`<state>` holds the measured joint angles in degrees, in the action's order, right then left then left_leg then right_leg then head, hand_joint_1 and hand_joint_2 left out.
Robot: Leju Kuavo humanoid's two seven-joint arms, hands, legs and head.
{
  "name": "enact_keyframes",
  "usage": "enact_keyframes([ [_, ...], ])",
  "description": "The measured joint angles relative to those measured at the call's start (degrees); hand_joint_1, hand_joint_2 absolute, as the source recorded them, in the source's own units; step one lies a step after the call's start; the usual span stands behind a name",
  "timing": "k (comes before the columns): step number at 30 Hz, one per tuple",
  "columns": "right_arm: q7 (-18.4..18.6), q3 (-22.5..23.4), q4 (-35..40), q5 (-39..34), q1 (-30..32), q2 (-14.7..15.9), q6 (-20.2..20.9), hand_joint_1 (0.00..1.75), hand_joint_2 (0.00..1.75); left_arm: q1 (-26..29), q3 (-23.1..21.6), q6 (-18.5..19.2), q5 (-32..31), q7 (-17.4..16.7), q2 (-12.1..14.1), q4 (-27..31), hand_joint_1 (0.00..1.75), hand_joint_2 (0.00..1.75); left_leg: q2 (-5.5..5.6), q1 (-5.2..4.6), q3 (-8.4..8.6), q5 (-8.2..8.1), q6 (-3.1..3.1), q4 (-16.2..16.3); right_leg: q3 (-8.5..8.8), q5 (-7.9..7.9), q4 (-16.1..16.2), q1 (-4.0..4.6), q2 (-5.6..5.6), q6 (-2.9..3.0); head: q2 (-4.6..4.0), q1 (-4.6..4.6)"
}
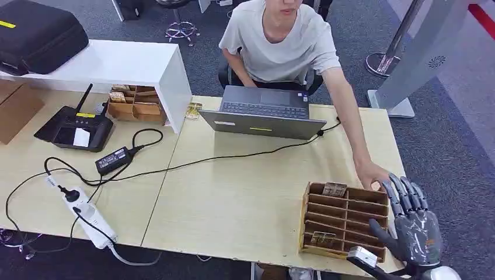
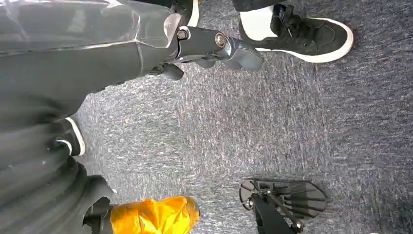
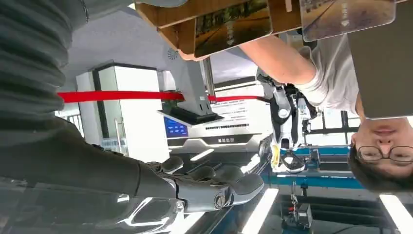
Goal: Pass the card to the sensor for recognition and then transmit it.
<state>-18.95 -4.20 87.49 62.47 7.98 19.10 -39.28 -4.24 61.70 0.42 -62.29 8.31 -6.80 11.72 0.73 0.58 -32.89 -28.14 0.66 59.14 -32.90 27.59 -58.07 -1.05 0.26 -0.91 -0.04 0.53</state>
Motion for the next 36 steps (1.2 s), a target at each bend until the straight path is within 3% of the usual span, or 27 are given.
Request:
enact_keyframes([
  [18,0.0,-1.1,0.0,0.7,-0.1,-1.4,0.0,0.0,1.75,0.0,0.0,0.0,-0.1,-0.3,-0.1,0.0,0.0,1.75,0.0,0.0,-0.01,0.0,0.0,0.0,0.0,0.0,0.0,0.0,0.0,0.0,0.0,0.0],
  [36,0.3,-7.3,-5.3,0.6,-6.8,-2.1,0.2,0.0,1.75,-0.3,0.0,0.2,-1.4,-0.4,-0.2,0.0,0.0,1.75,0.0,0.0,0.0,0.01,0.0,0.0,0.01,-0.01,0.0,0.0,0.0,0.0,0.0,0.0],
])
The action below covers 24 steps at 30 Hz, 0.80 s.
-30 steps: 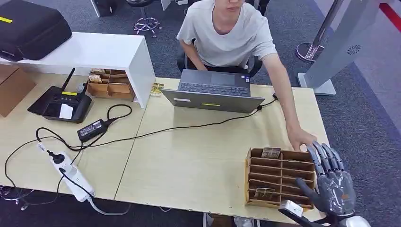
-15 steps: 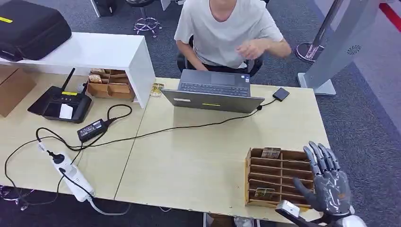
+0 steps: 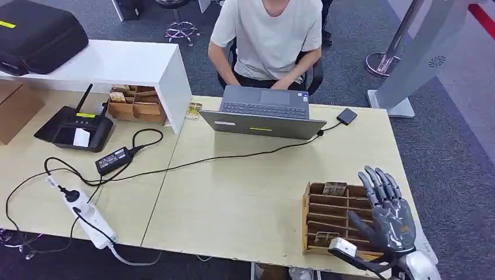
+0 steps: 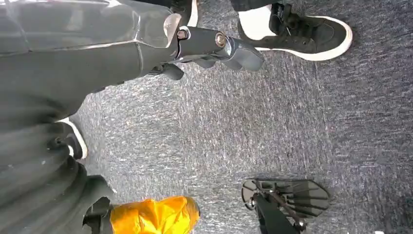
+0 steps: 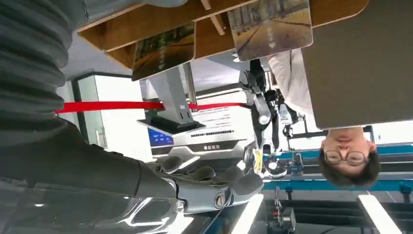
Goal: Pass the card to the sensor for recognition and then transmit it.
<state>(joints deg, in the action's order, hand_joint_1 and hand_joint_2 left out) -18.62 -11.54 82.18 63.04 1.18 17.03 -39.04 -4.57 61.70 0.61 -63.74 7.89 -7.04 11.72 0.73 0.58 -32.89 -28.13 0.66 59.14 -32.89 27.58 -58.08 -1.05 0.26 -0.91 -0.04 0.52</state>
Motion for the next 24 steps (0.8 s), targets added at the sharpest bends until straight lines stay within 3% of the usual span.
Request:
enact_keyframes([
  [13,1.9,-1.1,-2.8,0.1,-2.2,-0.2,-0.5,0.0,1.75,-0.1,0.0,0.0,-0.2,0.0,-0.1,0.0,0.0,1.75,0.01,0.0,0.01,0.0,0.0,0.0,-0.01,0.0,0.0,0.0,-0.01,0.0,0.0,0.0],
  [24,1.8,6.6,-2.6,0.7,0.8,2.8,-0.7,0.0,1.75,0.1,0.0,0.0,0.3,0.0,0.0,0.0,0.0,1.75,0.02,-0.01,-0.01,-0.01,-0.01,0.1,0.01,0.0,0.0,-0.01,-0.02,-0.01,0.0,0.02],
])
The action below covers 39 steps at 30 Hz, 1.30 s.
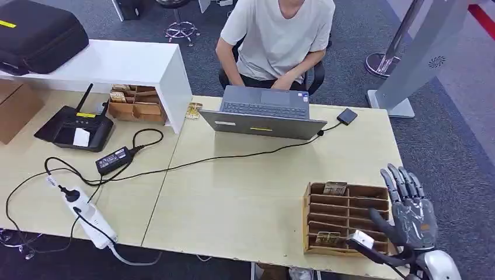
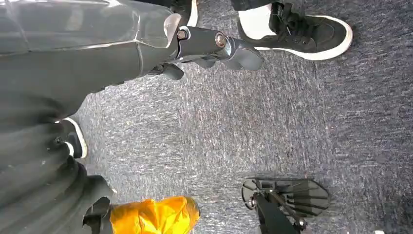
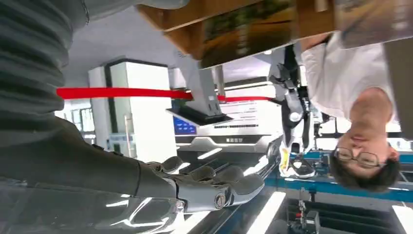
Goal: Pass the card to the sensor for recognition and then transmit it.
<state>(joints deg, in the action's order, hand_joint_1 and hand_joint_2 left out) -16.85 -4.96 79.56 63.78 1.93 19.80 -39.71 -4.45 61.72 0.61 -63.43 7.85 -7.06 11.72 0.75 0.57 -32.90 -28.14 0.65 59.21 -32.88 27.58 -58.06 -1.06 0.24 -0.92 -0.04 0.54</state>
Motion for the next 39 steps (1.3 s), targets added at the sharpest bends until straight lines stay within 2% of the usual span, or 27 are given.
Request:
enact_keyframes([
  [3,0.1,1.1,0.9,0.0,1.5,1.7,0.1,0.0,1.75,0.0,0.0,0.0,0.2,0.0,0.0,0.0,0.0,1.75,0.01,-0.01,0.0,0.0,0.0,0.0,0.0,0.0,0.0,0.0,0.0,0.0,0.0,-0.02],
  [6,0.5,2.3,3.5,-0.9,4.0,5.0,2.3,0.0,1.75,0.1,0.0,0.0,0.3,0.0,0.2,0.0,0.0,1.75,0.05,-0.02,-0.04,-0.01,-0.01,0.0,-0.01,0.0,0.0,-0.02,-0.04,0.0,0.0,0.0],
  [10,-0.8,4.3,8.9,-4.6,7.7,11.4,8.4,0.0,1.75,0.1,0.2,0.1,0.5,0.0,0.5,0.0,0.0,1.75,0.03,-0.06,-0.04,-0.05,-0.07,0.0,-0.03,0.0,0.0,-0.04,-0.03,-0.01,0.0,0.0],
  [15,-4.3,8.3,16.8,-11.2,12.0,20.6,19.3,0.0,1.75,0.1,1.0,0.1,0.8,0.2,0.8,0.0,0.0,1.75,0.0,-0.09,-0.04,-0.08,-0.11,0.0,-0.04,0.01,0.0,-0.08,-0.01,-0.01,0.0,0.0],
  [21,-6.7,11.4,22.3,-14.9,12.3,27.3,25.2,0.0,1.75,0.1,1.4,0.4,1.0,0.2,0.8,0.0,0.0,1.75,-0.06,-0.08,-0.01,-0.07,-0.11,0.0,-0.03,0.0,0.0,-0.07,0.03,-0.01,0.0,0.0],
  [28,-8.0,9.8,23.3,-15.4,8.7,28.8,28.0,0.0,1.75,0.0,1.4,0.4,1.0,0.3,0.7,0.0,0.0,1.75,-0.06,-0.07,-0.02,-0.07,-0.11,0.0,-0.02,0.0,0.0,-0.06,0.03,-0.01,0.0,-0.02],
  [39,-7.1,-3.7,19.6,-11.6,-0.9,26.6,26.5,0.0,1.75,-0.1,1.4,0.4,0.2,0.3,0.3,0.0,0.0,1.75,-0.06,-0.05,-0.01,-0.06,-0.1,0.0,-0.02,0.0,0.0,-0.04,0.05,-0.01,0.0,-0.02],
])
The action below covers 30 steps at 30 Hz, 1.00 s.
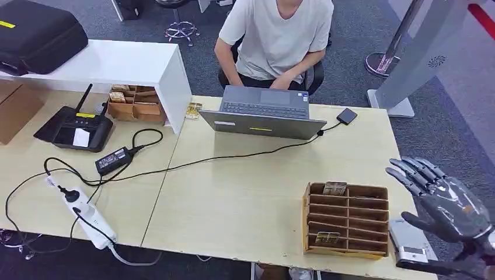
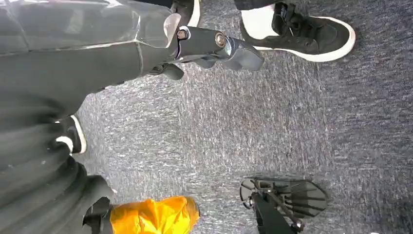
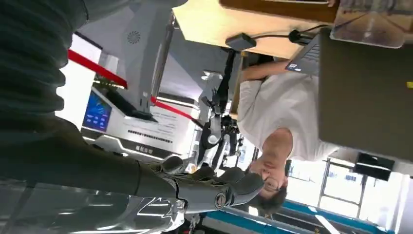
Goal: Pass the card to the sensor for recognition and then transmit it.
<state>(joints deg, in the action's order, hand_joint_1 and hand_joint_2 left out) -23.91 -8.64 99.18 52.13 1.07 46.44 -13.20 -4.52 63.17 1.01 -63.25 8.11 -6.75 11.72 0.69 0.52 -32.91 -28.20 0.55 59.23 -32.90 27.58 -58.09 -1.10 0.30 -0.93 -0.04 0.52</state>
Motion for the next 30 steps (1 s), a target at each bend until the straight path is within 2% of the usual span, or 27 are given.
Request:
enact_keyframes([
  [6,0.3,-5.5,-2.8,0.8,-3.0,-2.2,-0.5,0.0,1.75,0.0,0.0,0.0,-0.1,0.0,-0.1,0.0,0.0,1.75,0.03,0.01,-0.01,0.01,0.01,0.0,0.0,0.0,0.0,0.0,-0.03,0.0,0.0,0.0],
  [11,0.5,-7.7,-4.0,0.9,-4.3,-3.3,-0.6,0.0,1.75,0.0,0.0,0.0,-0.1,0.0,-0.2,0.0,0.0,1.75,0.03,0.01,-0.02,0.01,0.01,0.0,0.0,0.0,0.0,0.0,-0.03,0.0,0.0,0.0],
  [14,2.8,-8.8,-4.5,1.3,-5.0,-3.5,-0.2,0.0,1.75,0.0,0.0,0.0,0.0,0.0,-0.2,0.0,0.0,1.75,0.03,0.0,-0.02,0.01,0.01,0.0,0.0,0.0,0.0,0.0,-0.03,0.0,0.0,0.0],
  [19,6.6,-10.3,-5.0,1.6,-6.2,-3.2,2.0,0.0,1.75,0.0,0.6,-0.2,0.3,-0.1,-0.2,0.0,0.0,1.75,0.03,0.0,-0.02,0.01,0.01,0.0,0.0,0.0,0.0,0.0,-0.03,0.0,0.0,0.0],
  [30,10.7,-11.9,-5.2,1.8,-8.0,-0.6,6.0,0.0,1.75,0.1,1.5,-0.5,1.2,-0.2,-0.2,0.0,0.0,1.75,0.05,0.0,-0.02,0.02,0.0,0.0,0.0,0.0,0.0,0.0,-0.05,0.0,0.0,0.0],
])
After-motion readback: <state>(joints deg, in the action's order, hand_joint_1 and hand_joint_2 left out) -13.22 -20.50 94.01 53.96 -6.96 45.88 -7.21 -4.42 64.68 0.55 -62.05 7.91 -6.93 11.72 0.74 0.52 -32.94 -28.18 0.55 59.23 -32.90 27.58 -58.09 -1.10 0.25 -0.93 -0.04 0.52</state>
